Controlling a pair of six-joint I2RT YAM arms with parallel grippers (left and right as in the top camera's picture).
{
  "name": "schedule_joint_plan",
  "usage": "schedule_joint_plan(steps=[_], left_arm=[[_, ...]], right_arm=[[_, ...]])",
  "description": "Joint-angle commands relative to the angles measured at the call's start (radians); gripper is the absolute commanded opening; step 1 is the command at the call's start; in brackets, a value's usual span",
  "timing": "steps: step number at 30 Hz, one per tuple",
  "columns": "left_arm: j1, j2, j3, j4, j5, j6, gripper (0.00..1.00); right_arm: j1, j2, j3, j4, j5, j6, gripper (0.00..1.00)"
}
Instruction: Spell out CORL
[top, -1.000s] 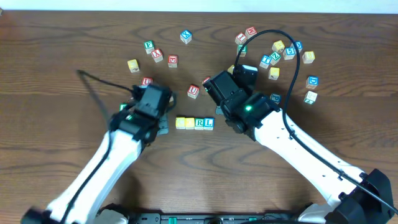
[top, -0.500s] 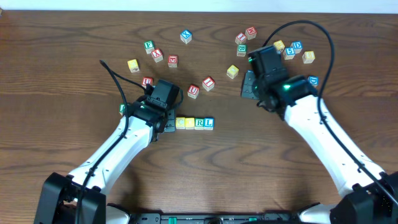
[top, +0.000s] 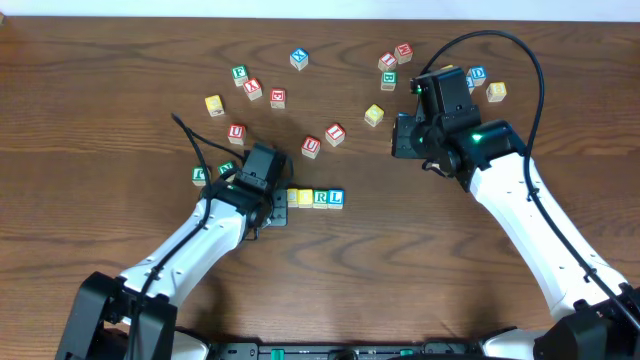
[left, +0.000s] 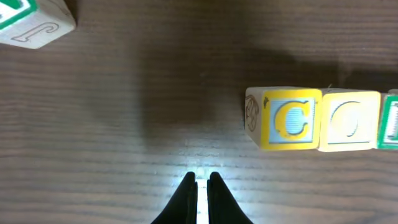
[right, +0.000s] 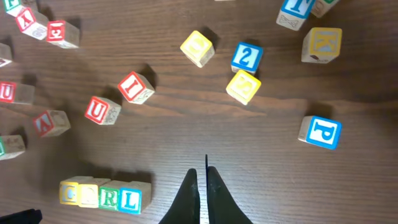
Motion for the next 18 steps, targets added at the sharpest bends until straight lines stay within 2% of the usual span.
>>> schedule_joint_plan(steps=[1,18], left_arm=[[0.003,0.000,-0.020,0.022,0.009,0.018,0.08],[0.003,0.010,-0.061,0.150,-0.092,0.024,0.07]], right_arm=[[-0.006,-0.023,0.014,-0.003,0.035,-0.016,0.01],[-0.006,-0.023,0.013,-0.006,0.046,-0.016,0.01]])
